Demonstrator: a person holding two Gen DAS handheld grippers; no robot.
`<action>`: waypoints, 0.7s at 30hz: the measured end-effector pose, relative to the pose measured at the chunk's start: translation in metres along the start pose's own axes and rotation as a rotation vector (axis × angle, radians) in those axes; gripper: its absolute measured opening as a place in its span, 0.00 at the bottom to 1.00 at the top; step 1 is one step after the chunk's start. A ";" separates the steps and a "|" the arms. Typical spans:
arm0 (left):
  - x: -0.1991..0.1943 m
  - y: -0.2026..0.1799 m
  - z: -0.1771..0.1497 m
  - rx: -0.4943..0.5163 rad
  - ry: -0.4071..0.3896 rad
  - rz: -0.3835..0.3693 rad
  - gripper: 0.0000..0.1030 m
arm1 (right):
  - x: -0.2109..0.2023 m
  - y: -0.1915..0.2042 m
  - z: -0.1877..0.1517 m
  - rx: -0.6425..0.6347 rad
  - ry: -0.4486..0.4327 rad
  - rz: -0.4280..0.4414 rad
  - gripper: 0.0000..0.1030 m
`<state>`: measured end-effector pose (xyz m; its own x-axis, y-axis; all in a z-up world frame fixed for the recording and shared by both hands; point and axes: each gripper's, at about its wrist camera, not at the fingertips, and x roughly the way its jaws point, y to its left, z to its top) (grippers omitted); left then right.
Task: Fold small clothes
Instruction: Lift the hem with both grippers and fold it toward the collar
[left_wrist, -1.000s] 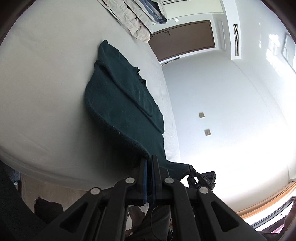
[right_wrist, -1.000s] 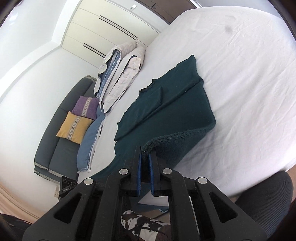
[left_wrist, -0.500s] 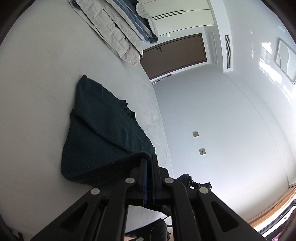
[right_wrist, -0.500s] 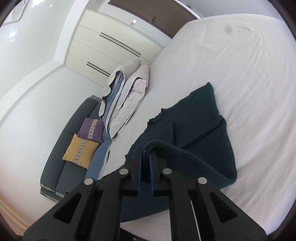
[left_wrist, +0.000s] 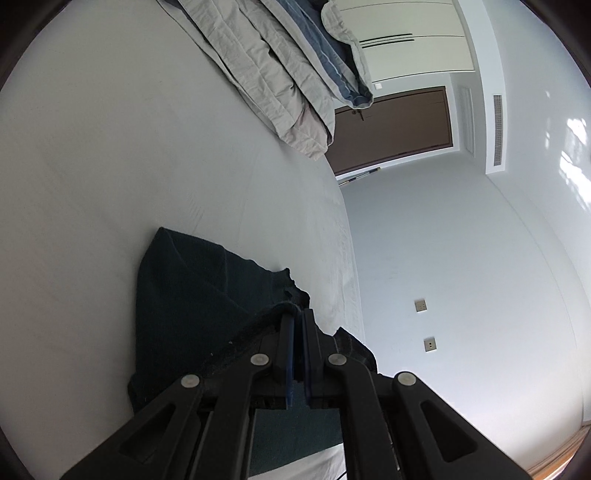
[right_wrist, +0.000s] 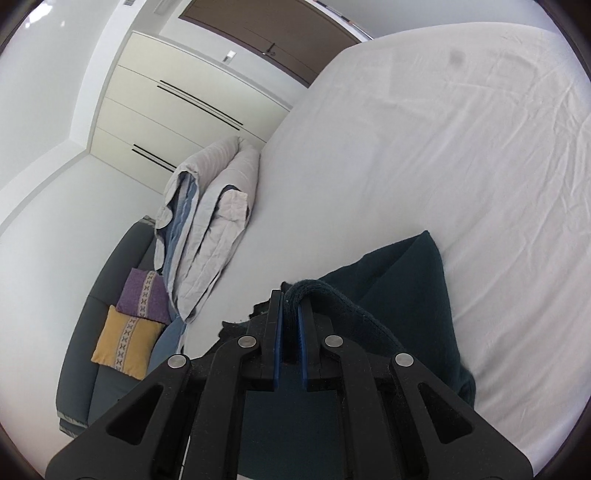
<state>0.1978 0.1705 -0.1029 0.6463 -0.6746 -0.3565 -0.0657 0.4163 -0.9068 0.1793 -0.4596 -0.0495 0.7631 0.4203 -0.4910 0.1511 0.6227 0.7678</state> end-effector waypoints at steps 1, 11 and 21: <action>0.008 0.004 0.008 -0.008 0.002 0.008 0.04 | 0.014 -0.005 0.004 0.006 0.003 -0.017 0.06; 0.055 0.035 0.044 -0.051 0.000 0.101 0.04 | 0.095 -0.031 0.026 0.016 0.016 -0.092 0.06; 0.072 0.057 0.045 -0.130 0.001 0.136 0.30 | 0.141 -0.061 0.038 0.136 0.059 -0.094 0.49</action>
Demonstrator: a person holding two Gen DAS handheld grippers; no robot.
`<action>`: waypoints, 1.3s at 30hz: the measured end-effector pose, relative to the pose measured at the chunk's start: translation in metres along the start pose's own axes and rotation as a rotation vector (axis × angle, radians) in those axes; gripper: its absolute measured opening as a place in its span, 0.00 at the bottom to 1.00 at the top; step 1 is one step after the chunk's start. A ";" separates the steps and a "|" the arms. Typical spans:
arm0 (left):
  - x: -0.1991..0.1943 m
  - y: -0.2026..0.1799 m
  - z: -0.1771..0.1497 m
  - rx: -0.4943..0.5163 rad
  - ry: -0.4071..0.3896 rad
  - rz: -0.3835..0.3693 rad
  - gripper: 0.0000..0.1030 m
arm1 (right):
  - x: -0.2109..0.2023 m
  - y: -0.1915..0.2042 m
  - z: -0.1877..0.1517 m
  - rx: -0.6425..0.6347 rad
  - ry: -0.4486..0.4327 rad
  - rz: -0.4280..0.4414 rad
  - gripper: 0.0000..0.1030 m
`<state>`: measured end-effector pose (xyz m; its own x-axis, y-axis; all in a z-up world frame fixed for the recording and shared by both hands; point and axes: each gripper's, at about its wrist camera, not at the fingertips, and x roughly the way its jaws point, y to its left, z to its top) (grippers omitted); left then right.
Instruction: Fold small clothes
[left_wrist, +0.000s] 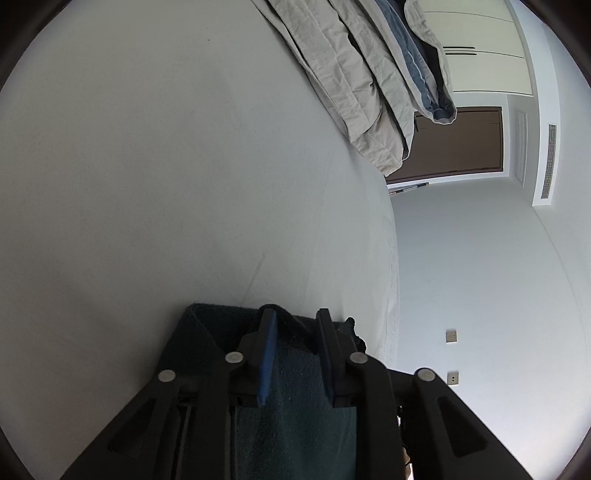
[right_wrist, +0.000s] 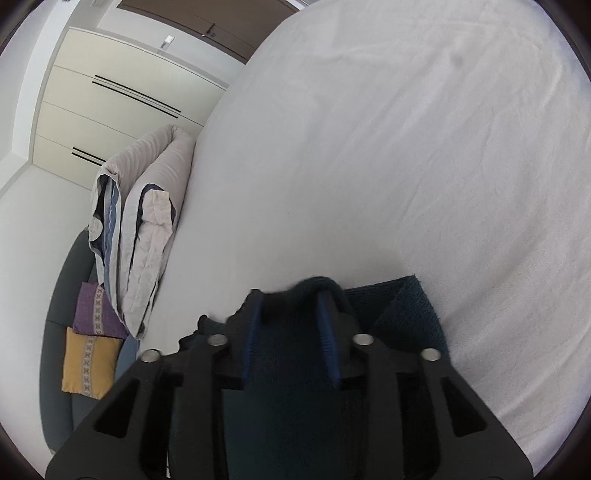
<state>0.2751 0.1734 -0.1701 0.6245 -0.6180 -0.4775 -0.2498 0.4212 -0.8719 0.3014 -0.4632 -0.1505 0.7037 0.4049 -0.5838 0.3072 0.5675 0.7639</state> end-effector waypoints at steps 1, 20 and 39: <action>-0.005 -0.001 -0.003 0.012 -0.011 0.002 0.40 | -0.009 0.002 -0.004 -0.010 -0.021 -0.007 0.57; -0.064 -0.015 -0.121 0.349 -0.038 0.221 0.42 | -0.110 0.018 -0.119 -0.504 0.045 -0.261 0.59; -0.065 -0.002 -0.155 0.488 -0.015 0.343 0.02 | -0.140 -0.002 -0.156 -0.585 0.034 -0.400 0.08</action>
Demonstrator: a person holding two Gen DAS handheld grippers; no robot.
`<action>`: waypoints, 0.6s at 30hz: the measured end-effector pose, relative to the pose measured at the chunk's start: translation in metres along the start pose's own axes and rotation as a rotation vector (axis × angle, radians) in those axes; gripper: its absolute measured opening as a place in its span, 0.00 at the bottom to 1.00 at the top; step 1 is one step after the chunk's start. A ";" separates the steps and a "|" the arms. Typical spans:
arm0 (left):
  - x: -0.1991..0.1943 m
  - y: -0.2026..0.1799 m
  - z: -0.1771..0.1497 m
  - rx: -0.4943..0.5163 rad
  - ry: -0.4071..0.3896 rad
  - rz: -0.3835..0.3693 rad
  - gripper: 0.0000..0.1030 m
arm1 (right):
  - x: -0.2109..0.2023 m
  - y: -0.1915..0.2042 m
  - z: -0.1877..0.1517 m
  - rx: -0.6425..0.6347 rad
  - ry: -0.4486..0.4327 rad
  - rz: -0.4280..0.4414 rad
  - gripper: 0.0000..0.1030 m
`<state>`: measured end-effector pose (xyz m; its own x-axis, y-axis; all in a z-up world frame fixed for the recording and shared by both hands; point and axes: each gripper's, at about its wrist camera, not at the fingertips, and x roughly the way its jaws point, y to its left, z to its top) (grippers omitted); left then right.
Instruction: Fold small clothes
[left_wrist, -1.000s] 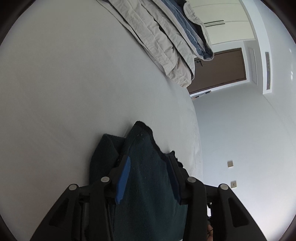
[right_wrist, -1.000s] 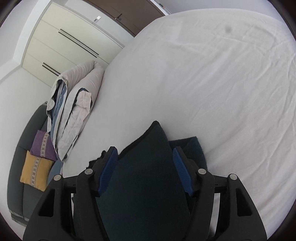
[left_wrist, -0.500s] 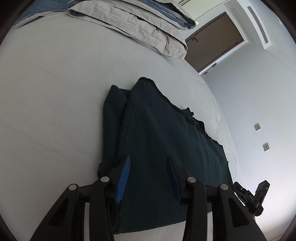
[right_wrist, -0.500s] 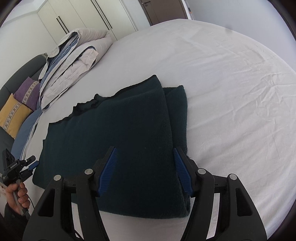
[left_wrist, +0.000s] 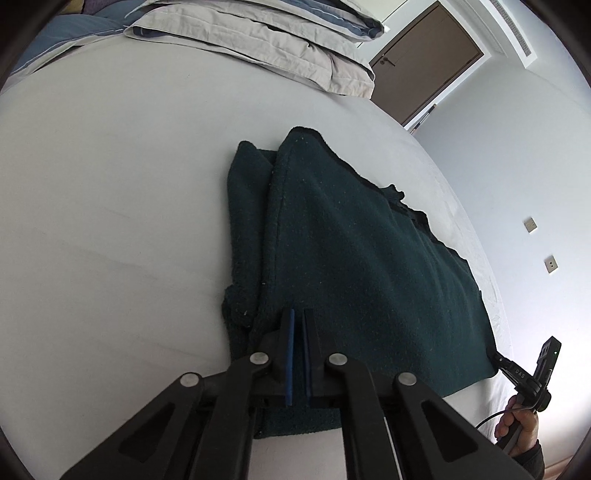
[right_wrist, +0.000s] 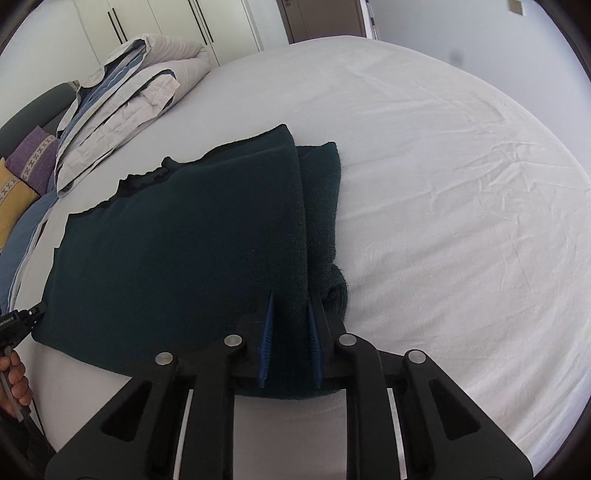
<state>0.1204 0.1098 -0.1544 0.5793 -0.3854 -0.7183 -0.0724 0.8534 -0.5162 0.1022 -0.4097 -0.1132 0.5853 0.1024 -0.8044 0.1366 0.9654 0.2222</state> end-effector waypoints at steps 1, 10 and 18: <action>0.000 0.000 -0.001 0.011 0.001 0.007 0.01 | -0.002 -0.002 -0.001 0.007 -0.005 -0.003 0.06; -0.007 0.002 -0.010 0.046 -0.001 0.029 0.01 | -0.008 -0.012 -0.004 0.065 -0.010 0.011 0.05; -0.014 0.006 -0.021 0.053 -0.015 0.025 0.01 | -0.004 -0.018 -0.009 0.100 -0.010 0.029 0.05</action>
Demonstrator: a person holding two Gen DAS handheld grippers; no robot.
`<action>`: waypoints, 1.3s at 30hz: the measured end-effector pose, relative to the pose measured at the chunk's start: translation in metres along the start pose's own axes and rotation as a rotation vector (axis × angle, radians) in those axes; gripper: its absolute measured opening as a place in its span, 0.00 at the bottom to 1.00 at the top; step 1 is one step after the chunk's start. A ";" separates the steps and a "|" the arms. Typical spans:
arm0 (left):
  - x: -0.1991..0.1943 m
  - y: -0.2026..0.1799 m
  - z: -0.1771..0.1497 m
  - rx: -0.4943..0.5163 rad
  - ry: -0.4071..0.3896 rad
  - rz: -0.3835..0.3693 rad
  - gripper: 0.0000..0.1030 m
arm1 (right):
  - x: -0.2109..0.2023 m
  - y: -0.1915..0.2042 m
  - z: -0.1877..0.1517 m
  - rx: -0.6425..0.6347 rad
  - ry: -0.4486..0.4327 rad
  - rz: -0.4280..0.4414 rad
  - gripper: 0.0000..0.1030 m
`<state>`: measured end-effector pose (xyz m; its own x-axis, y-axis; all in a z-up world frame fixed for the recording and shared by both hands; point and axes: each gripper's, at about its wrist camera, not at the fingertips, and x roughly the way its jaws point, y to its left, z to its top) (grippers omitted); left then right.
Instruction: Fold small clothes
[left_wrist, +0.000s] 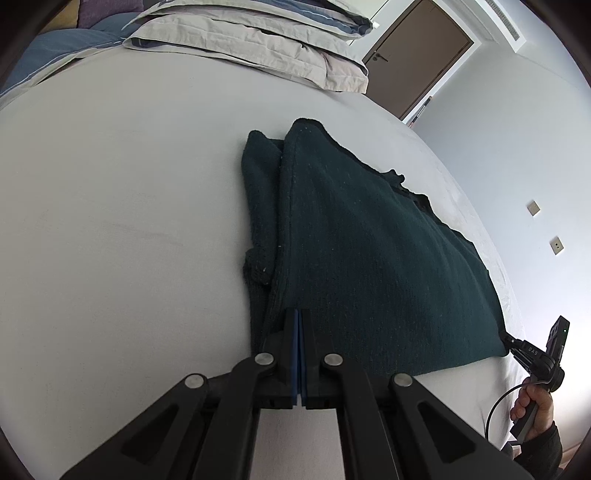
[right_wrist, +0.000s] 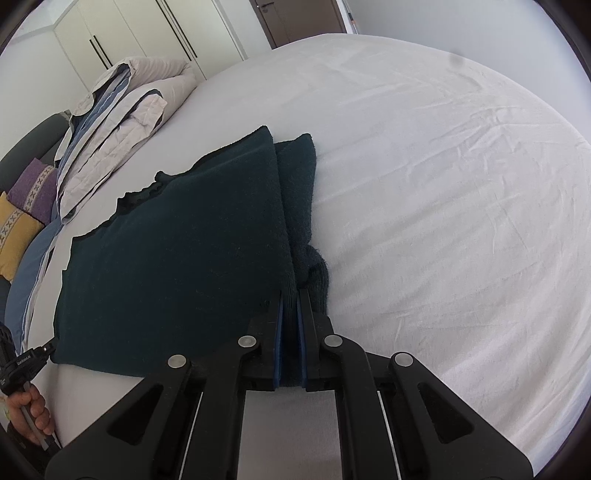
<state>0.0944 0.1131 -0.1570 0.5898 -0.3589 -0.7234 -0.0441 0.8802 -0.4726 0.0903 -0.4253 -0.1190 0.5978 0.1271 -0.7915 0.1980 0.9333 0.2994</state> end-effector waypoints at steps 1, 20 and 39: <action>0.000 0.001 -0.001 -0.002 -0.002 -0.002 0.00 | 0.001 0.000 0.000 0.003 0.001 0.001 0.05; -0.023 -0.004 0.002 0.039 -0.084 0.020 0.42 | -0.004 0.007 0.003 0.018 0.007 0.075 0.25; -0.014 0.005 -0.012 0.049 -0.060 0.074 0.06 | -0.001 0.003 -0.005 -0.005 0.020 -0.002 0.04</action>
<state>0.0757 0.1187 -0.1552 0.6336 -0.2746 -0.7233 -0.0507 0.9181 -0.3930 0.0865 -0.4214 -0.1202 0.5816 0.1322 -0.8027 0.1950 0.9353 0.2953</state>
